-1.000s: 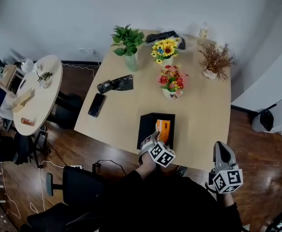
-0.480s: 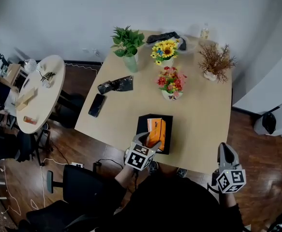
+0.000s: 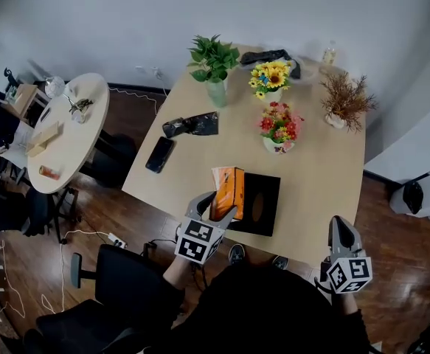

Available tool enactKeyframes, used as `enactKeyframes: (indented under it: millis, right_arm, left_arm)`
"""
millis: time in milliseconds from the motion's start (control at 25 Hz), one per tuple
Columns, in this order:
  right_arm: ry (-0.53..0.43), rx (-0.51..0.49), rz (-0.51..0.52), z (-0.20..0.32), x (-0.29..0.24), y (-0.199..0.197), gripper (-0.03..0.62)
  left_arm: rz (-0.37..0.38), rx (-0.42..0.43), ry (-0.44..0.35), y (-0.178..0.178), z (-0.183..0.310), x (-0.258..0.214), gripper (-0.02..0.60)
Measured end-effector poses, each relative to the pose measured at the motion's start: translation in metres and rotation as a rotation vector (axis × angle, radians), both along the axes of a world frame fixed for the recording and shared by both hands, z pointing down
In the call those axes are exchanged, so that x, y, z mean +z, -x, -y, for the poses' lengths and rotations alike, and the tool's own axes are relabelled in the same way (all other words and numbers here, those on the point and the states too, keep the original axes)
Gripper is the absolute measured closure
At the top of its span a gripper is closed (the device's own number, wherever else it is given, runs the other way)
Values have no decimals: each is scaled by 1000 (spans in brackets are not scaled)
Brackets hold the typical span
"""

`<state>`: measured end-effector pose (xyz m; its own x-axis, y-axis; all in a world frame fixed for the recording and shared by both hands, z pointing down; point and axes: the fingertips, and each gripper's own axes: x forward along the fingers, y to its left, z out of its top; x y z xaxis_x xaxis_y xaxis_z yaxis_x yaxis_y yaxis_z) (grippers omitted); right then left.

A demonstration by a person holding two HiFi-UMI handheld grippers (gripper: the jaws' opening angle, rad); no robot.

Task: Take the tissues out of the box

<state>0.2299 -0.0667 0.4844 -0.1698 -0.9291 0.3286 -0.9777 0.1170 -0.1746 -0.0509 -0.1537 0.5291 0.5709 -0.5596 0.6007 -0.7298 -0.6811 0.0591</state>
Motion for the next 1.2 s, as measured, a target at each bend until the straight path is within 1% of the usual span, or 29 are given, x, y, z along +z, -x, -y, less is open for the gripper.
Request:
enactKeyframes:
  millis: [200, 440, 560, 680, 800, 1000, 1080, 1200]
  right_arm:
    - [3, -51, -6, 20, -2, 39, 593]
    - [-10, -127, -6, 45, -2, 92, 593]
    - [-8, -142, -11, 50, 0, 110, 592]
    - [5, -127, -22, 48, 2, 114, 592]
    - [24, -97, -30, 43, 4, 113, 594]
    - [49, -83, -51, 35, 5, 116, 594]
    - [56, -79, -59, 31, 6, 115, 593]
    - [62, -65, -66, 26, 6, 113, 594]
  left_arm:
    - [24, -72, 9, 53, 7, 7, 337]
    - [58, -122, 28, 99, 8, 34, 337]
    - [84, -122, 47, 114, 19, 57, 336]
    - [110, -102, 68, 119, 30, 87, 334]
    - [152, -76, 84, 121, 37, 112, 333]
    - [225, -41, 82, 120, 43, 146, 325]
    - [226, -31, 80, 116, 43, 154, 314]
    - [188, -29, 54, 111, 45, 155, 281]
